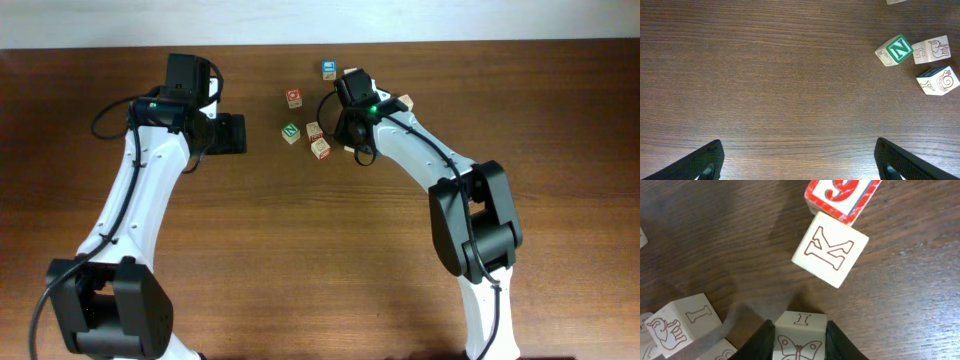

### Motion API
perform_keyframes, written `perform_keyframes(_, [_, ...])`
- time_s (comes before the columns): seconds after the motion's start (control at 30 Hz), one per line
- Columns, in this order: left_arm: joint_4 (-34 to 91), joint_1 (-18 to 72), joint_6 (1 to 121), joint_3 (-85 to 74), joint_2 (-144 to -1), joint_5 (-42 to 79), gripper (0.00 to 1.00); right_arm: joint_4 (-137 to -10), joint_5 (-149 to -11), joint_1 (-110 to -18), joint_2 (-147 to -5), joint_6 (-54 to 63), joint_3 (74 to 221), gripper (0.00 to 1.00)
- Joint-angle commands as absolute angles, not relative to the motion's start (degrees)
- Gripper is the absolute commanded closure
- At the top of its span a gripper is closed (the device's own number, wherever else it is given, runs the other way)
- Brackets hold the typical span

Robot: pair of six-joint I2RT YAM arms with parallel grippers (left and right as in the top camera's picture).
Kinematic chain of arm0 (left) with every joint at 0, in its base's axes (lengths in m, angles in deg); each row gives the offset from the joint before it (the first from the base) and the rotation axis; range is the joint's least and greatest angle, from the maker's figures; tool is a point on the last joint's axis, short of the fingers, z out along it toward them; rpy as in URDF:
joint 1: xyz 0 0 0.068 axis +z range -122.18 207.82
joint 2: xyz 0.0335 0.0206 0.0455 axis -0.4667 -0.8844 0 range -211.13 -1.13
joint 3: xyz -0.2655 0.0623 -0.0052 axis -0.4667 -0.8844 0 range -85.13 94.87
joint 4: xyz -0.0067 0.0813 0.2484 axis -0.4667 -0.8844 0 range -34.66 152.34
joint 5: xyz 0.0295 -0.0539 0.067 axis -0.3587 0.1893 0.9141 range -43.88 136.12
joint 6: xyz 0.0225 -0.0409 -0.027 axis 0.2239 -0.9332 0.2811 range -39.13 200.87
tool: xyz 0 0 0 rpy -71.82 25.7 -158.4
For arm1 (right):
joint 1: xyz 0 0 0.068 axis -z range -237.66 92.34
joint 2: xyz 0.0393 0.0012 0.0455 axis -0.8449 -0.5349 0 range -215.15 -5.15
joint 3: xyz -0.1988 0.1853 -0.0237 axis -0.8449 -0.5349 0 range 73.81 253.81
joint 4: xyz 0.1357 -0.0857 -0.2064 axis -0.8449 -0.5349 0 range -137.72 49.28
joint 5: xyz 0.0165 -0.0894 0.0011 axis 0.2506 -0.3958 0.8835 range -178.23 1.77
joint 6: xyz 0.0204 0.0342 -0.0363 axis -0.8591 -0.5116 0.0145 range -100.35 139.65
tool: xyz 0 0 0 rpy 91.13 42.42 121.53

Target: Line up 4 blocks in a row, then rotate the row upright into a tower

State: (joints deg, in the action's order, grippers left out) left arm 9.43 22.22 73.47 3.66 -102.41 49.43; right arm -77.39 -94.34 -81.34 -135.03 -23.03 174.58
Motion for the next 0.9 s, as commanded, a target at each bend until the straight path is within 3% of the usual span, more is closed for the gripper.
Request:
perform_keyframes(0.0, [9.45,22.28,72.62,4.54,-102.71,50.06,0.05,-80.27,-91.3,-81.26,-136.02,-23.24,175.1,0.72])
perform_keyframes(0.2, [9.5,22.28,72.62,4.54,-102.71,50.04,0.0,-94.22,-87.01,-81.28,-135.97,-14.09,179.19,0.7])
perform_keyframes(0.33, [9.52,22.28,72.75,4.54,-102.71,50.06,0.0,-96.16,-83.67,-81.28,-135.95,-0.29,179.83,0.42])
perform_keyframes(0.4, [10.0,22.35,72.75,4.54,-102.71,50.06,0.01,-96.19,-83.67,-81.3,-135.97,5.76,182.58,0.37])
perform_keyframes(0.53, [13.37,22.35,70.98,4.54,-102.71,49.89,0.01,-92.1,-77.53,-82.85,-135.97,21.02,185.51,0.34])
perform_keyframes(0.67, [15.2,24.03,67.09,4.56,-102.71,50.02,0.01,-85.17,-85.4,-86.65,-136.72,22.66,185.51,0.33])
perform_keyframes(0.83, [14.04,26.98,65.47,4.56,-102.71,48.51,0.01,-81.74,-85.33,-86.89,-140.54,21.19,185.46,0.34])
perform_keyframes(0.87, [13.52,26.98,65.47,4.54,-102.71,48.53,0.01,-81.78,-85.75,-86.89,-140.56,20.45,185.46,0.38])
